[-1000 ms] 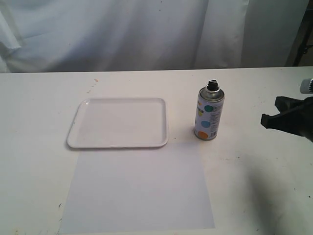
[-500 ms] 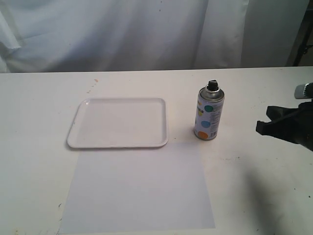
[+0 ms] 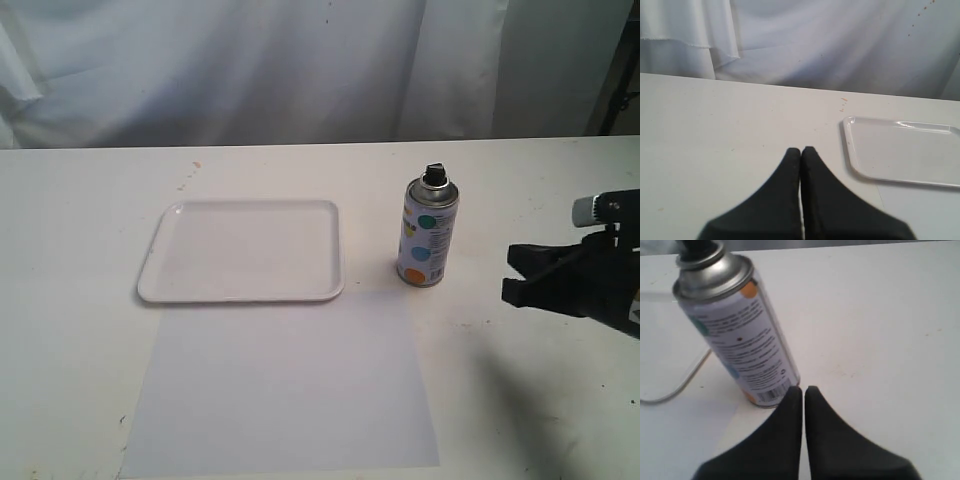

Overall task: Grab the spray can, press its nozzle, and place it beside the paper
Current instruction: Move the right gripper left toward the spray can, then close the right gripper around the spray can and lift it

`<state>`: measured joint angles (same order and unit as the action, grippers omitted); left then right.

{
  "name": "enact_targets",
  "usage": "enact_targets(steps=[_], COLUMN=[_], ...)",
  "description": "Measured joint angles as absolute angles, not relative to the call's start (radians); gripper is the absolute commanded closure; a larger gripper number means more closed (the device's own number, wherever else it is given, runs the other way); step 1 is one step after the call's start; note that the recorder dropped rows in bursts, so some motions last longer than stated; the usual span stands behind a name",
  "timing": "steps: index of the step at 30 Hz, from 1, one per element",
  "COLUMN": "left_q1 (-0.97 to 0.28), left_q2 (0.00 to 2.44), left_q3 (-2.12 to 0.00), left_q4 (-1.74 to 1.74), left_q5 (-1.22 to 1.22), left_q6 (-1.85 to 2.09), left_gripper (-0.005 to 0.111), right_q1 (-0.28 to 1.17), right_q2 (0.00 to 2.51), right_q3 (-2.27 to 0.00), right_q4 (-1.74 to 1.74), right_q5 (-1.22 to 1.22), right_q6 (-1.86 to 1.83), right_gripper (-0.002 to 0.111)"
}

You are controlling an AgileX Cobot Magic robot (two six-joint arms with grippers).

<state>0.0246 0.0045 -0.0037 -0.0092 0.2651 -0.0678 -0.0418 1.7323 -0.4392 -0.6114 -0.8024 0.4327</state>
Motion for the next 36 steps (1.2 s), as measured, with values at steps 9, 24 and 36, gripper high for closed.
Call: enact_targets(steps=[9,24,36], left_q1=[0.025,0.025,0.025], left_q2=[0.005,0.005,0.005], left_q3=[-0.004,-0.004,-0.004], left_q4=[-0.009,-0.009,-0.009], left_q5=[0.265,0.265,0.265], left_q6=[-0.068,-0.068,-0.068], left_gripper=[0.107,0.107,0.107], right_q1=[-0.042,0.002,0.068], right_q2=[1.881,1.995,2.074], right_q3=[-0.478,-0.704,-0.834], right_q4=[-0.715,-0.823,-0.844], right_q5=[-0.951,-0.974,-0.888], right_q6=[0.452,0.524,0.526], right_gripper=[0.028,0.028,0.028])
